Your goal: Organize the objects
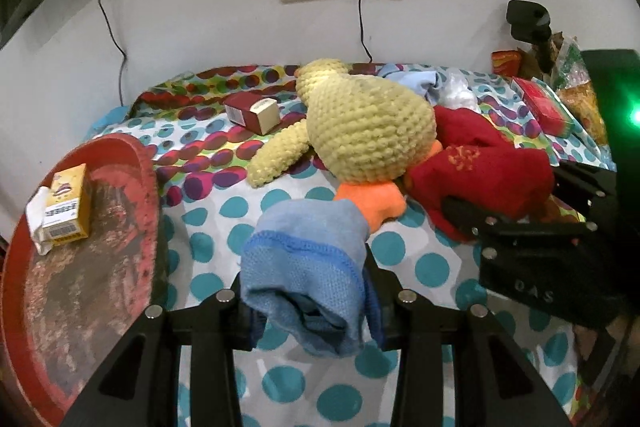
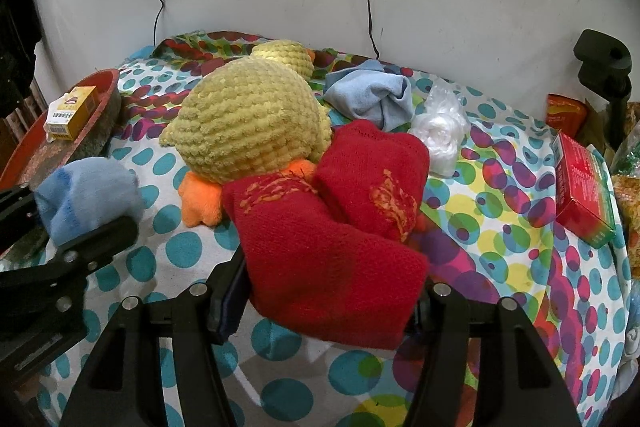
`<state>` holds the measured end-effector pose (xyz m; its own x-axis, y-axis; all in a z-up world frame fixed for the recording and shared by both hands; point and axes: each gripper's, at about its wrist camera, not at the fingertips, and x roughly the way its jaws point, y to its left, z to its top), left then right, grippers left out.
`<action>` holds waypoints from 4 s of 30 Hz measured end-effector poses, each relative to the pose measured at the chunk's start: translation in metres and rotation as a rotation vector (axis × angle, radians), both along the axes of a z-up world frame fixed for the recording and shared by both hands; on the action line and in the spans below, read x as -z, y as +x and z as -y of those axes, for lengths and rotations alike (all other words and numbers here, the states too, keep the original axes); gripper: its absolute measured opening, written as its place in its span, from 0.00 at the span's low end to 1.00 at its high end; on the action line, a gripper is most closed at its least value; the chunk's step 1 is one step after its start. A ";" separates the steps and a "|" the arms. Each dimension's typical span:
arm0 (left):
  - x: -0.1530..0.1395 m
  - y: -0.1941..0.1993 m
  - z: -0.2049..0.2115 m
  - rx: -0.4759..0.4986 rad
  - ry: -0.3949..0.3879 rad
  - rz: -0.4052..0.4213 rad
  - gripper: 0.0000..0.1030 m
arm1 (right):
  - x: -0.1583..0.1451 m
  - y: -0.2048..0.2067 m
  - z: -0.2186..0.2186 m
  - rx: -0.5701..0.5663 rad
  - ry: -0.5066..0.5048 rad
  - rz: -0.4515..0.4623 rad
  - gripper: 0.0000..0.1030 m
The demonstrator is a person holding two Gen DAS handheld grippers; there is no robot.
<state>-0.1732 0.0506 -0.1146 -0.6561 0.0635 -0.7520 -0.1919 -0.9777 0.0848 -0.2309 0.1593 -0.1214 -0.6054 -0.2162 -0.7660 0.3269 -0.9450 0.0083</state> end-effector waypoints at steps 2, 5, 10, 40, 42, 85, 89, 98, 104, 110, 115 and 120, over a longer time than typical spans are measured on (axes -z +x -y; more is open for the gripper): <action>-0.004 0.005 0.002 0.009 -0.005 -0.005 0.38 | 0.000 0.000 0.000 0.001 0.000 0.000 0.57; -0.011 0.015 0.006 0.018 -0.026 -0.015 0.38 | 0.000 0.000 -0.001 0.000 0.001 0.000 0.57; -0.023 0.029 0.022 0.011 -0.031 -0.022 0.38 | 0.000 0.000 0.000 0.000 0.003 -0.001 0.57; -0.073 0.031 0.246 -0.358 -0.111 0.002 0.38 | 0.001 -0.001 0.000 0.006 0.010 0.006 0.60; -0.070 0.023 0.263 -0.386 -0.086 0.025 0.38 | 0.001 -0.001 0.000 0.006 0.009 0.006 0.60; -0.010 -0.053 0.374 -0.584 0.116 0.179 0.50 | 0.000 -0.002 -0.001 0.007 0.010 0.010 0.64; -0.016 -0.049 0.371 -0.559 0.090 0.170 0.53 | 0.000 -0.002 -0.001 0.007 0.010 0.010 0.65; -0.030 -0.021 0.360 -0.552 0.121 0.124 0.55 | 0.000 -0.002 -0.003 0.006 0.010 0.011 0.65; -0.039 0.039 0.316 -0.480 0.120 0.073 0.55 | 0.001 -0.002 -0.004 0.003 0.005 0.015 0.66; -0.036 0.110 0.257 -0.395 0.002 -0.020 0.55 | 0.002 0.000 -0.007 0.001 0.014 0.012 0.67; -0.039 0.148 0.237 -0.361 0.090 -0.048 0.55 | 0.002 0.002 -0.006 0.002 0.022 0.010 0.67; -0.036 0.167 0.225 -0.328 0.049 -0.097 0.55 | 0.000 0.007 -0.008 -0.001 0.022 -0.009 0.67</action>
<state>-0.0064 -0.1747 -0.0788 -0.7157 -0.1281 -0.6866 0.1397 -0.9894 0.0391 -0.2240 0.1670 -0.1212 -0.6123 -0.1994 -0.7650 0.3275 -0.9447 -0.0159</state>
